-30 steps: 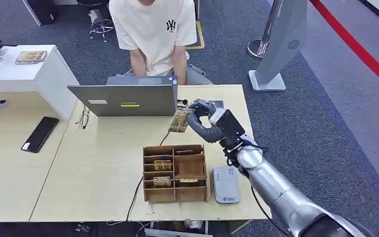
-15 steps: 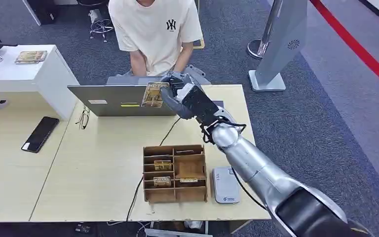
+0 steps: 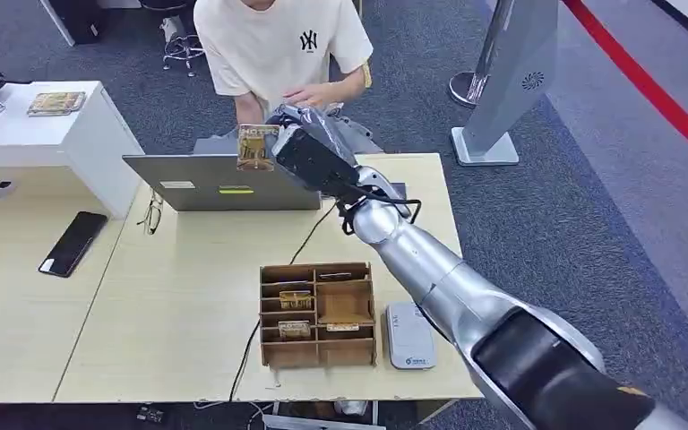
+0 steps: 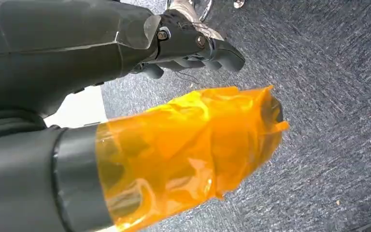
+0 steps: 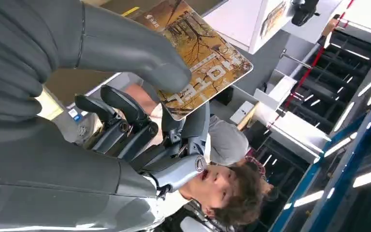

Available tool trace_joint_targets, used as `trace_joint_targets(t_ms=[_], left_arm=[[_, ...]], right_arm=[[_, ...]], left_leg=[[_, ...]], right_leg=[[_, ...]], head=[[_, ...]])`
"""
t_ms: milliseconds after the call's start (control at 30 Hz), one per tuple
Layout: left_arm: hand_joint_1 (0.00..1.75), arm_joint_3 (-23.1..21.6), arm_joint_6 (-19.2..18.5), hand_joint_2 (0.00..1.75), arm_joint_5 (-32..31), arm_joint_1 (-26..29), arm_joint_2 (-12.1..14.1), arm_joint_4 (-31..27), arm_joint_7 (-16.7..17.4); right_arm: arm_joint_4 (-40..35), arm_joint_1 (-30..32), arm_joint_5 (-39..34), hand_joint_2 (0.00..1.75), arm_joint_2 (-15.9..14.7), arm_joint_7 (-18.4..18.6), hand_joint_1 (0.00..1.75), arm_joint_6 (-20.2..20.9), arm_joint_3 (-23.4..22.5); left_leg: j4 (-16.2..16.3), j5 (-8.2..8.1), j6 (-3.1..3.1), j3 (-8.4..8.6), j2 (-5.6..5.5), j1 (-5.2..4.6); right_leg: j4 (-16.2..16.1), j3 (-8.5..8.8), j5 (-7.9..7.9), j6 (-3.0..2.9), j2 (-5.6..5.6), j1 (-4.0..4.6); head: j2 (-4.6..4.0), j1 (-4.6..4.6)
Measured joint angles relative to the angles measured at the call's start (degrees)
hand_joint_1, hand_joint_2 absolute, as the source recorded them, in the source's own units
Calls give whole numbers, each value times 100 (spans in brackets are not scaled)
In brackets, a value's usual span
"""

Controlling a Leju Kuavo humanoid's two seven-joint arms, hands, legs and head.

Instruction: Pass the card to the sensor for recognition and then transmit it.

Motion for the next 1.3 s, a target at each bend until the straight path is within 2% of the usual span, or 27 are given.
trace_joint_targets(t_ms=[367,600,900,933,967,1000,1300], left_arm=[[0,-114,-190,0,-197,-170,28,0,192],[0,-153,-190,0,-214,-185,35,0,203],[0,-179,-188,0,-243,-185,37,0,210],[0,-179,-188,0,-243,-185,37,0,210],[0,-179,-188,0,-243,-185,37,0,210],[0,-179,-188,0,-243,-184,37,0,210],[0,-179,-186,0,-240,-184,37,0,225]], right_arm=[[1370,-379,649,175,384,207,175,-1062,24],[1757,-437,707,175,461,249,175,-1178,24],[1993,-469,1202,175,470,345,175,-1556,24],[2011,-469,1209,175,470,345,161,-1569,24],[2028,-469,1211,175,470,345,24,-1580,24],[2050,-469,1234,175,470,348,0,-1591,24],[2157,-460,1464,175,470,376,0,-1727,61]], left_leg=[[0,2,-3,1,-1,1],[0,2,-3,0,0,0],[0,2,-3,1,0,0],[0,2,-3,1,0,0],[0,2,-3,1,0,0],[0,2,-3,1,0,0],[0,2,-3,0,0,0]], right_leg=[[0,0,1,0,0,0],[0,-1,1,0,1,0],[0,-1,1,0,1,0],[0,0,1,0,1,0],[0,-1,1,0,1,0],[0,0,1,0,1,0],[0,-1,1,0,1,0]], head=[[0,0],[0,0],[0,0],[0,0],[0,2],[0,0],[0,2]])
